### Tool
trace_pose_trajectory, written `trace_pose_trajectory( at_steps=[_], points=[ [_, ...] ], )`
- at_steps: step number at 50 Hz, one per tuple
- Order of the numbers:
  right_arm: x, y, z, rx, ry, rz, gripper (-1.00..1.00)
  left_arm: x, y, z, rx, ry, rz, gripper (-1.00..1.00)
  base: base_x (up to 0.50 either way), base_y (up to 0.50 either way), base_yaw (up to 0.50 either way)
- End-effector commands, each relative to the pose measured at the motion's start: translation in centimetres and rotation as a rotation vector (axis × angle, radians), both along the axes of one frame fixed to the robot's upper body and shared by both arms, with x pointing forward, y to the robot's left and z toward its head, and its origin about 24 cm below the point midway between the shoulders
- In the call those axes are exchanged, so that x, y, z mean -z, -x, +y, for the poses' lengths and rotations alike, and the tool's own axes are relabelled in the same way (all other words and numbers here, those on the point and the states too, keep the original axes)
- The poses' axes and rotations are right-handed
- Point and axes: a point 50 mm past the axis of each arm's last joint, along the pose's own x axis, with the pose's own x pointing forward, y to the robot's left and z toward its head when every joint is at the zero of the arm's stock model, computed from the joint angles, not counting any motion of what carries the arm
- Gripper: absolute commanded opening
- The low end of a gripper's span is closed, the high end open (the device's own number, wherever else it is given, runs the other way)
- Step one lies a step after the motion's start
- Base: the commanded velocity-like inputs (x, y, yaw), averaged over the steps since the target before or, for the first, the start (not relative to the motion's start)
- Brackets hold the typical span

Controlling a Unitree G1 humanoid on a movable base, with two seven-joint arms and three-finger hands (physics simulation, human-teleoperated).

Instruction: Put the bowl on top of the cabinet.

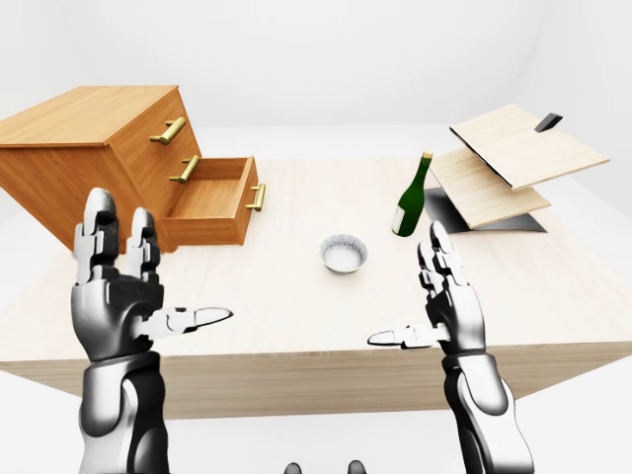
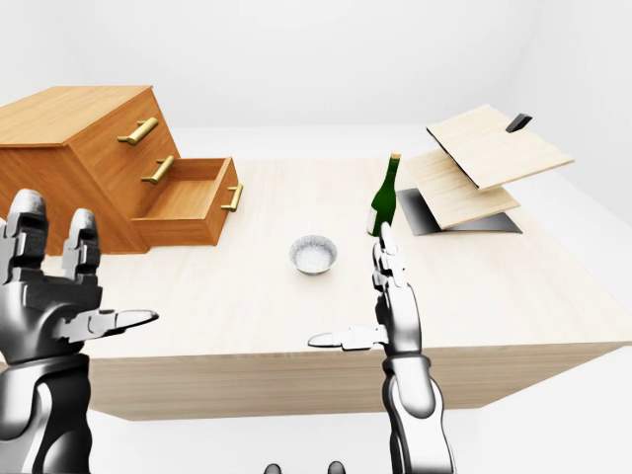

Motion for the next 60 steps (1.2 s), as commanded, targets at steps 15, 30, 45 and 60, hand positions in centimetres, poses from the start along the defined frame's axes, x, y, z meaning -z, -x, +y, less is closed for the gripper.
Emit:
trace_pose_trajectory(
  at_steps=[15,30,45,60],
  points=[
    [-0.1,0.1,0.2,-0.005,0.003,-0.005,1.00,-4.6,4.3,4.0,-0.058,0.196,-0.273,1.00,0.00,0.00,0.00],
    [-0.9,0.5,1.2,-0.026,0.048,-0.040,1.00,-6.3,7.2,4.0,-0.053,0.189,-0.366,1.00,0.00,0.00,0.00],
    [-0.9,0.4,1.3,-0.018,0.078,-0.042,1.00,-6.3,7.1,4.0,-0.055,0.188,-0.367,1.00,0.00,0.33,0.00],
    [-0.8,0.3,1.0,-0.012,0.067,-0.036,1.00,-6.3,7.1,3.9,-0.055,0.185,-0.367,1.00,0.00,0.50,0.00]
  ],
)
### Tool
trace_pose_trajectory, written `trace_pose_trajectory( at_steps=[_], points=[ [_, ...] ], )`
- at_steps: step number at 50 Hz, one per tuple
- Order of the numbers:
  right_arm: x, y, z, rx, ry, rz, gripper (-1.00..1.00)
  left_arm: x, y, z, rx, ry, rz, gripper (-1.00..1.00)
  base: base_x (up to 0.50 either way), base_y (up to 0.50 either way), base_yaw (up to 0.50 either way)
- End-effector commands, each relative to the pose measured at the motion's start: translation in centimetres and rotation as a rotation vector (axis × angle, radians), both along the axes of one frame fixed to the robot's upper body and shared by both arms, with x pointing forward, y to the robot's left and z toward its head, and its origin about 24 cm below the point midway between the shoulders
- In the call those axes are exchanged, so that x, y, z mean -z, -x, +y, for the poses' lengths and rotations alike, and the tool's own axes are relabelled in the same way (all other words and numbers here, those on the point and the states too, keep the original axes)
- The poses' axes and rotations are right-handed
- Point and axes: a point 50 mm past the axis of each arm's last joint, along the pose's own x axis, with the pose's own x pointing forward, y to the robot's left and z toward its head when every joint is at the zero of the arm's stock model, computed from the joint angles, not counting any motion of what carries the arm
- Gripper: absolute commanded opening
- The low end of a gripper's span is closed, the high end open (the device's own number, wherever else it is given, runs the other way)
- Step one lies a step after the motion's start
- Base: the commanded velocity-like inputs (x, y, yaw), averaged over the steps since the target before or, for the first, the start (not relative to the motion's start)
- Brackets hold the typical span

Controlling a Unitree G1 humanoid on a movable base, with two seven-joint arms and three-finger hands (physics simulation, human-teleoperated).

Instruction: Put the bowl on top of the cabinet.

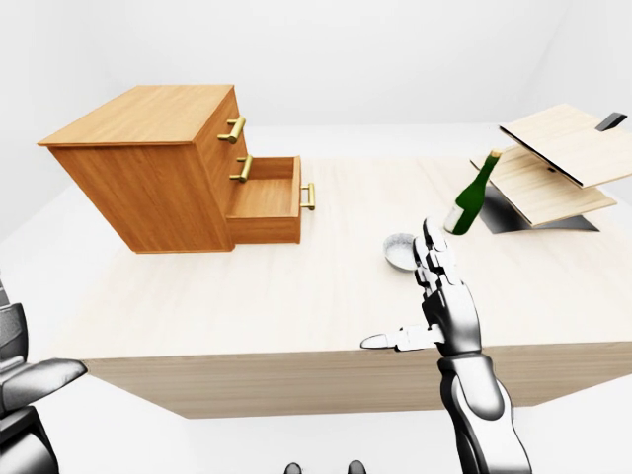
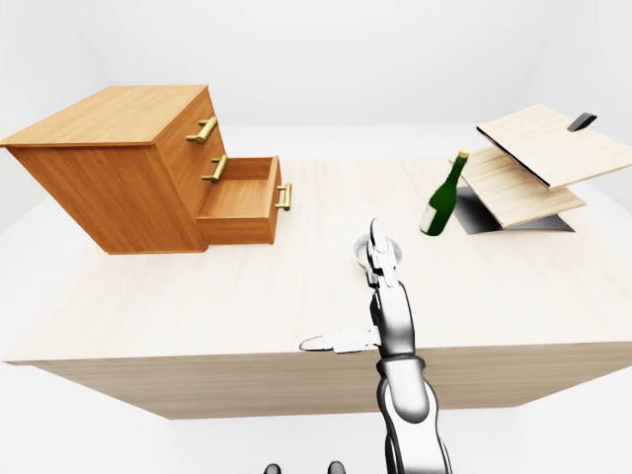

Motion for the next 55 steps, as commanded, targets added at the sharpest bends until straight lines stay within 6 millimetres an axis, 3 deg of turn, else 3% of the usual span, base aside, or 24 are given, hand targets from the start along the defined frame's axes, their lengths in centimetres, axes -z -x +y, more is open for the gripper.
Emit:
trace_pose_trajectory(
  at_steps=[1,16,32,55],
  points=[
    [0.11,-0.06,-0.08,0.002,0.000,0.005,1.00,-0.04,0.09,-0.07,0.000,-0.005,-0.001,1.00,0.00,0.50,0.00],
    [0.18,-0.18,-0.22,0.010,-0.016,0.008,1.00,-0.05,0.01,0.00,0.002,-0.003,-0.004,1.00,0.00,0.50,0.00],
    [-0.11,0.09,0.01,0.001,-0.007,-0.005,1.00,0.00,-0.05,-0.01,0.002,-0.002,0.000,1.00,0.01,0.00,0.00],
    [-0.17,0.15,0.06,-0.003,0.005,-0.007,1.00,-0.01,-0.05,-0.12,0.002,-0.010,0.000,1.00,0.46,0.30,0.00]
  ],
)
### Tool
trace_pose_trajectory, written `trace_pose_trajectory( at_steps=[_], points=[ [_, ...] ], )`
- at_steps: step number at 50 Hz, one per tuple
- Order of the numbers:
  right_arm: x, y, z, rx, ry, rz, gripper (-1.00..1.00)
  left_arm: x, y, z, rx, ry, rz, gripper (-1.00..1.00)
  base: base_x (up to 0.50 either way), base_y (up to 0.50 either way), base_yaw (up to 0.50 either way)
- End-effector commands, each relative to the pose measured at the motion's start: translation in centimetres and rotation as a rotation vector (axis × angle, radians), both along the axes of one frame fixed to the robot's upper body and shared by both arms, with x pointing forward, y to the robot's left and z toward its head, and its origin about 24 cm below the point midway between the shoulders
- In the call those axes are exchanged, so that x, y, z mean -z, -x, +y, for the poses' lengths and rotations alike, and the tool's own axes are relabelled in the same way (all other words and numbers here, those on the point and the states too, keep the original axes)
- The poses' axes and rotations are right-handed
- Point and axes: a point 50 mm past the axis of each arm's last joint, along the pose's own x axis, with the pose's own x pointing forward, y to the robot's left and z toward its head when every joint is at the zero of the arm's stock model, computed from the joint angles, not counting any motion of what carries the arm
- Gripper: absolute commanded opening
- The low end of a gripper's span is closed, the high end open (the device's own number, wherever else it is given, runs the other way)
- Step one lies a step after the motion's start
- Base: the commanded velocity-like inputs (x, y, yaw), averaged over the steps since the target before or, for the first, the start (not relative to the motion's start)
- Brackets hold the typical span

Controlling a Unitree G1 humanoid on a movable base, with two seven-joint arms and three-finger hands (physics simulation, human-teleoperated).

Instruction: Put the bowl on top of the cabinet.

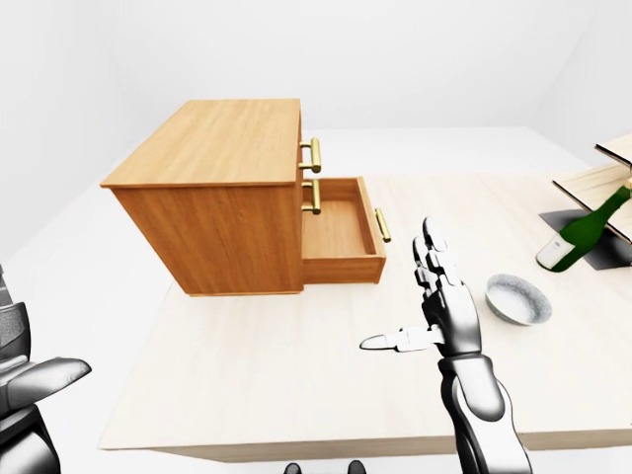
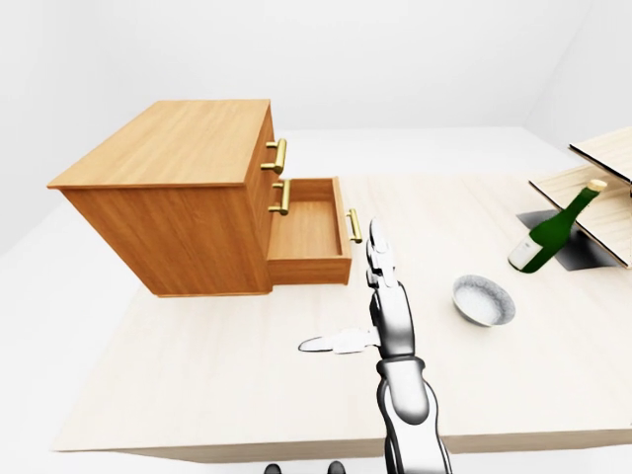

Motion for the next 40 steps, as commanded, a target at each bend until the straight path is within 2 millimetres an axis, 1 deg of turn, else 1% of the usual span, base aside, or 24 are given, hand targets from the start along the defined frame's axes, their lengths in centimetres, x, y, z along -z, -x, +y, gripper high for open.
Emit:
trace_pose_trajectory(
  at_steps=[1,5,13,19,20,24,26,28,40],
  points=[
    [-0.06,0.05,-0.08,0.001,-0.003,-0.002,1.00,-0.03,0.02,-0.01,0.000,-0.002,-0.002,1.00,0.48,0.31,0.00],
    [0.32,-0.04,-0.65,0.012,-0.028,0.016,1.00,-0.04,0.05,-0.05,0.001,-0.004,-0.002,1.00,0.49,-0.01,0.00],
    [0.19,0.08,-0.51,0.008,-0.023,0.010,1.00,0.03,0.03,-0.23,0.004,-0.010,0.000,1.00,0.50,-0.21,0.00],
    [0.22,-0.03,-0.60,0.014,-0.041,0.011,1.00,-0.02,0.12,-0.16,0.003,-0.008,-0.003,1.00,0.50,-0.07,0.00],
    [0.13,-0.09,-0.74,0.015,-0.074,0.006,1.00,0.01,0.16,-0.25,0.004,-0.010,-0.001,1.00,0.00,0.00,0.00],
    [0.15,-0.03,-0.80,0.022,-0.070,0.007,1.00,0.03,0.17,-0.32,0.005,-0.013,-0.001,1.00,0.00,0.00,0.00],
    [0.12,0.13,-0.58,0.000,-0.077,0.008,1.00,0.03,0.16,-0.34,0.005,-0.012,-0.002,1.00,0.00,0.00,0.00],
    [0.14,0.04,-0.33,0.016,-0.057,0.007,1.00,-0.06,0.12,-0.08,0.001,-0.005,-0.006,1.00,0.00,0.00,0.00],
    [0.31,-0.10,-0.34,0.015,-0.060,0.014,1.00,-0.12,0.14,-0.09,0.003,-0.002,-0.007,1.00,-0.06,0.00,0.00]
  ],
)
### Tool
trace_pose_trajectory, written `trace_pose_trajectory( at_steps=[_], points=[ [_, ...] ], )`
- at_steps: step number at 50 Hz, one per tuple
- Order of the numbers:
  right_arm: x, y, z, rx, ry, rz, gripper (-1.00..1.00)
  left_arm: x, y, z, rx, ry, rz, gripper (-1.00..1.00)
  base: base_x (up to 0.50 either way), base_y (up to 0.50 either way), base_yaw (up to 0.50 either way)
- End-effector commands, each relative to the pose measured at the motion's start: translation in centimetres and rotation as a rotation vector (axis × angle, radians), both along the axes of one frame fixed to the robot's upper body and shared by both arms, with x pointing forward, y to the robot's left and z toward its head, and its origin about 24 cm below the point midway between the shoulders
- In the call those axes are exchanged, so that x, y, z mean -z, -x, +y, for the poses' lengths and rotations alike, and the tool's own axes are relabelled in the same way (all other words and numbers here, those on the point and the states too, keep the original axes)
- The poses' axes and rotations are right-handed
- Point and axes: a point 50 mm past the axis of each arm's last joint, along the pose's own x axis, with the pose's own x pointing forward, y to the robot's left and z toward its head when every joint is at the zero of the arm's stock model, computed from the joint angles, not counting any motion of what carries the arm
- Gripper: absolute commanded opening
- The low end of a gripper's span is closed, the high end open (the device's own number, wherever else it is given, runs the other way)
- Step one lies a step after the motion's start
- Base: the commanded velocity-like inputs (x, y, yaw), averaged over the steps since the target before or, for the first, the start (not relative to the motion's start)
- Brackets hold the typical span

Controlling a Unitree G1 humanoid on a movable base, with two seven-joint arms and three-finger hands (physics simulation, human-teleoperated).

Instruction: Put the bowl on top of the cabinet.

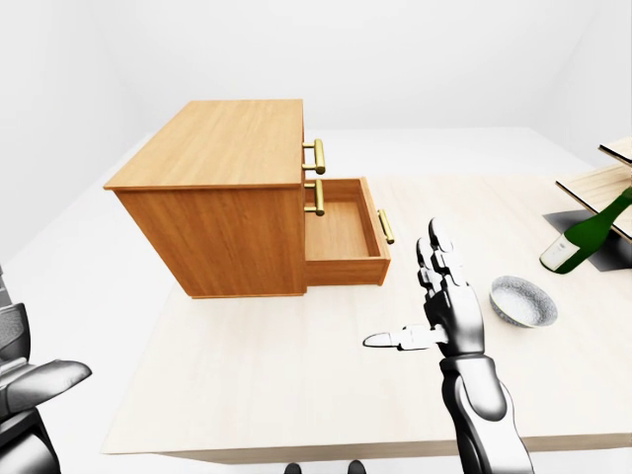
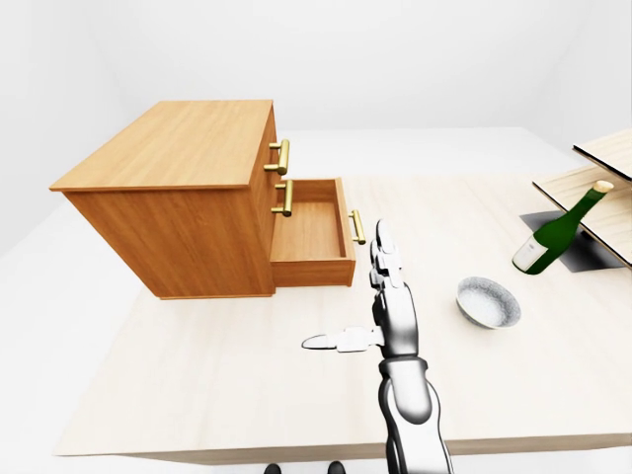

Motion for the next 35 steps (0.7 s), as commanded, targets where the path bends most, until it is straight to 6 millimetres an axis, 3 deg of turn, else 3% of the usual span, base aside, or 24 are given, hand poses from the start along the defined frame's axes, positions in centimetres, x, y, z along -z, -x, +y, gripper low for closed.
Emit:
trace_pose_trajectory(
  at_steps=[1,8,14,25,35],
  points=[
    [0.11,-0.07,0.09,0.000,-0.001,0.004,1.00,-0.06,0.03,0.03,0.000,0.003,-0.002,1.00,0.00,0.00,0.00],
    [0.08,-0.05,0.13,-0.006,-0.014,0.003,1.00,-0.08,0.07,0.06,0.000,0.004,-0.004,1.00,0.00,0.00,0.00],
    [0.13,-0.10,0.10,-0.004,-0.011,0.005,1.00,-0.05,0.06,0.01,0.000,0.001,-0.002,1.00,0.00,-0.46,0.00],
    [0.22,-0.01,0.33,-0.007,0.046,0.009,1.00,-0.05,-0.01,0.17,-0.001,0.006,-0.002,1.00,0.00,0.00,0.00],
    [0.06,0.06,0.35,-0.007,0.043,0.002,1.00,-0.01,-0.05,0.19,-0.001,0.005,0.000,1.00,0.47,0.00,0.00]
  ],
)
